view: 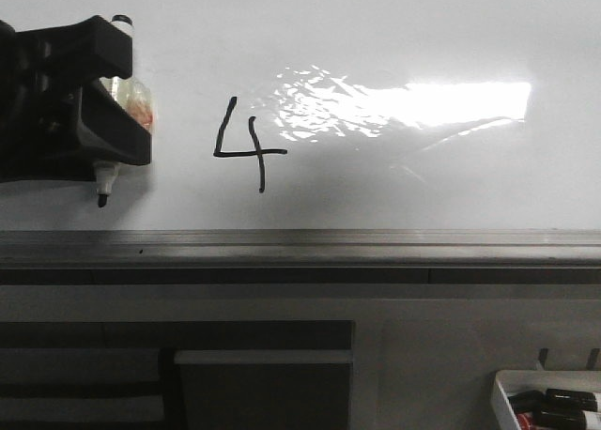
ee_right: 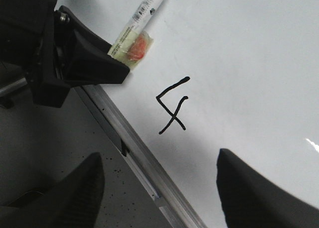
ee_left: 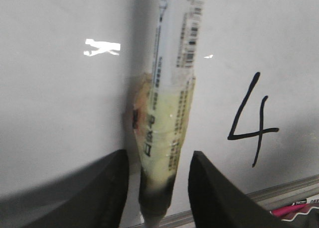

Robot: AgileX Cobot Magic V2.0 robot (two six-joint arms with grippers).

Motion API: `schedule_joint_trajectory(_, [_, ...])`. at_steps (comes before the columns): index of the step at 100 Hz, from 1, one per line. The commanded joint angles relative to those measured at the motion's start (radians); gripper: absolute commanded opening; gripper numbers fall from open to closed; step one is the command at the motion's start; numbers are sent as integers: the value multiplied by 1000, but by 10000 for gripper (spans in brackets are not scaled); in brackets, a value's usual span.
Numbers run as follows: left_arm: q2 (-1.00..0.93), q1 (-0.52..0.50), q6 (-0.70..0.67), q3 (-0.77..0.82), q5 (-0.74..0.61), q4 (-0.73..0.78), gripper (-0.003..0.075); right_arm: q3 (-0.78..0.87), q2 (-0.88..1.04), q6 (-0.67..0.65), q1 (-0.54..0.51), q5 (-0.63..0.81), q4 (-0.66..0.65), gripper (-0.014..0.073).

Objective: Write number 4 on whiteboard

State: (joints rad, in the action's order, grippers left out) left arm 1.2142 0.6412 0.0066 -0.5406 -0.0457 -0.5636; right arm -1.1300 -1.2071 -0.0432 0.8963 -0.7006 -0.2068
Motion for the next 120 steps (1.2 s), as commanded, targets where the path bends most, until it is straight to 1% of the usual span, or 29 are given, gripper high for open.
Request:
schedule_joint_trajectory(1, [-14,-1,-7,-30,-77,4,330,-38,28,-4,-9,46,-20,428])
schedule_joint_trajectory(21, [-18,-1,-7,-30,-72,4,330,-38,28,-4,-9,63,-23,427])
schedule_joint_trajectory(26, [-27,-1,-7,-30,-65,4,330,-38,30,-4,-9,67,-23,401])
schedule_joint_trajectory(31, [-40,-1,-7,-30,-53,6,330,-38,34,-4,-9,67,-27,336])
schedule_joint_trajectory(34, [-50,-1,-7,-30,-45,8,330,-38,36,-4,-9,65,-30,265])
schedule_joint_trajectory(36, [-59,-1,-7,-30,-40,10,330,-38,39,-4,-9,64,-32,232])
schedule_joint_trajectory(40, [-78,-1,-7,-30,-32,25,330,-38,44,-4,-9,61,-35,122])
schedule_joint_trajectory(41, [-82,-1,-7,-30,-28,27,330,-38,47,-4,-9,61,-35,83])
schedule_joint_trajectory(43, [-94,-1,-7,-30,-23,31,330,-38,53,-4,-9,61,-35,45])
schedule_joint_trajectory(44, [-102,-1,-7,-30,-21,34,330,-38,55,-4,-9,61,-35,6])
schedule_joint_trajectory(47, [-118,-1,-7,-30,-14,38,330,-38,61,-4,-9,67,-35,-65])
schedule_joint_trajectory(56, [-182,-1,-7,-16,1,60,320,-27,94,-11,-9,115,-36,-60])
schedule_joint_trajectory(63, [-240,-1,-7,4,9,60,281,-2,131,-11,-9,173,-38,-60])
schedule_joint_trajectory(67, [-273,-1,-7,17,9,60,240,17,155,-11,-9,206,-38,-60])
schedule_joint_trajectory(69, [-300,-1,-7,28,9,60,204,30,171,-11,-9,226,-41,-60])
schedule_joint_trajectory(70, [-307,-1,-7,31,9,60,204,40,183,-11,-9,238,-41,-60])
schedule_joint_trajectory(75, [-357,-1,-7,54,2,71,119,79,226,-11,-9,283,-52,-60])
schedule_joint_trajectory(85, [-471,-1,-7,102,-28,156,-23,174,323,-11,-9,377,-69,-60])
schedule_joint_trajectory(94, [-579,-1,7,151,-56,259,-20,270,421,-11,-9,464,-84,-60])
schedule_joint_trajectory(103, [-687,-1,7,201,-59,313,-20,364,526,-11,-9,523,-89,-60])
schedule_joint_trajectory(114, [-821,-1,7,257,-57,364,-20,458,646,-21,-9,538,-89,-60])
schedule_joint_trajectory(120, [-880,-1,7,285,-30,413,-20,504,717,-23,-9,538,-89,-60])
